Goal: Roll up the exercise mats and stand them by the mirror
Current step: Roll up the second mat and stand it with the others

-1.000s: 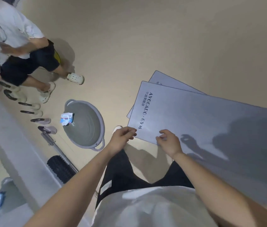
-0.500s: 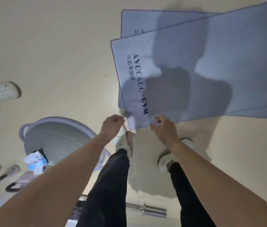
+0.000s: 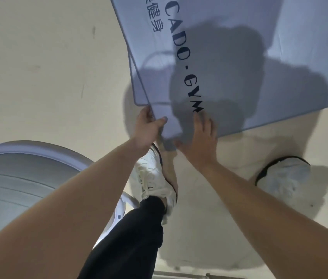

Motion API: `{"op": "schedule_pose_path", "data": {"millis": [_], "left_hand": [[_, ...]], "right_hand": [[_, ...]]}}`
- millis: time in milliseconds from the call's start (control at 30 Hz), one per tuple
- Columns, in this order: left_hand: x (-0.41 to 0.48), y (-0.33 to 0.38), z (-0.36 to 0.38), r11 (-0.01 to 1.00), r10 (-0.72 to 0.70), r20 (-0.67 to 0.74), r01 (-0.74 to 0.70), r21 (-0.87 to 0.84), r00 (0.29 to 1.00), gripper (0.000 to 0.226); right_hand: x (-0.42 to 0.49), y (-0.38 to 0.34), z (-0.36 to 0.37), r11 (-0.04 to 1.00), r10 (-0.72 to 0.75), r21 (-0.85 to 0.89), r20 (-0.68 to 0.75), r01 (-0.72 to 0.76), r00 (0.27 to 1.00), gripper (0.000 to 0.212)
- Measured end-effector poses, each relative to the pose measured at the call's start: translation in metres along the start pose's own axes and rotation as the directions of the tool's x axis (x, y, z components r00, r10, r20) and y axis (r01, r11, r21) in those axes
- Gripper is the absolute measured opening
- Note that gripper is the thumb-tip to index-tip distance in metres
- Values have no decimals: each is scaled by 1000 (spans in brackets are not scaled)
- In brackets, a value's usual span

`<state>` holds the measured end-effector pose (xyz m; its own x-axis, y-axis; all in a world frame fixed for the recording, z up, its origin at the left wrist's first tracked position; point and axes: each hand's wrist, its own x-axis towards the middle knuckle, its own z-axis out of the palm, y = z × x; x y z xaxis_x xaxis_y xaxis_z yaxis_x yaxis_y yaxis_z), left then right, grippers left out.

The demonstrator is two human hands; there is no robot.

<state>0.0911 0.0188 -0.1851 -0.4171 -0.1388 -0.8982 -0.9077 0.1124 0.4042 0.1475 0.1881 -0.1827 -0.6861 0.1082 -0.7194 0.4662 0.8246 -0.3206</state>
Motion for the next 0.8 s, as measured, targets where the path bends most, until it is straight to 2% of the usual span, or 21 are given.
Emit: {"op": "schedule_pose_path", "data": {"millis": [100,167,233,300,367,433,500,567,600,633,667,700,733,767,800], "left_hand": [[-8,7,-3,975,-59,1,58,-213,998,37],[-22,18,-8,938,-89,63,105,-329,994,25],[-40,30,-13,917,-96,145,144,-371,985,16],[-56,43,-16,914,-71,204,146,-378,976,15],[-74,58,-17,918,-41,256,137,-372,966,20],[-89,71,-18,937,-44,296,142,-319,954,23],[-100,81,-18,967,-52,277,118,-227,960,25],[-106,90,-20,997,65,150,-68,20,987,31],[-105,94,-23,952,212,83,-224,206,974,38],[-104,100,-25,823,404,71,-397,407,912,43],[-101,106,-27,582,592,158,-555,594,790,47],[-95,113,-27,257,706,322,-652,713,631,50],[-90,123,-26,-49,718,489,-665,745,495,53],[-86,136,-23,-269,655,620,-634,725,431,56],[-83,147,-17,-411,551,713,-603,684,433,59]], "right_hand": [[-4,-4,13,999,20,26,-54,-19,998,118],[-8,-12,16,997,34,76,-76,-28,997,120],[-17,-22,16,995,23,96,-107,-13,994,116],[-29,-32,11,994,2,112,-174,17,985,107],[-40,-37,5,980,-13,188,-266,65,964,83],[-52,-34,-5,950,2,295,-330,101,944,56],[-63,-23,-20,931,47,356,-342,83,939,37],[-73,-10,-37,920,60,381,-364,89,930,25],[-78,-3,-45,920,54,380,-372,99,927,21],[-83,5,-52,920,46,377,-371,105,928,19],[-90,13,-58,919,37,378,-363,110,931,18],[-98,22,-64,916,32,384,-353,114,935,17],[-107,34,-67,913,31,392,-333,109,942,17],[-116,45,-70,911,36,403,-303,93,952,18],[-126,58,-73,907,50,416,-263,66,964,20]]}}
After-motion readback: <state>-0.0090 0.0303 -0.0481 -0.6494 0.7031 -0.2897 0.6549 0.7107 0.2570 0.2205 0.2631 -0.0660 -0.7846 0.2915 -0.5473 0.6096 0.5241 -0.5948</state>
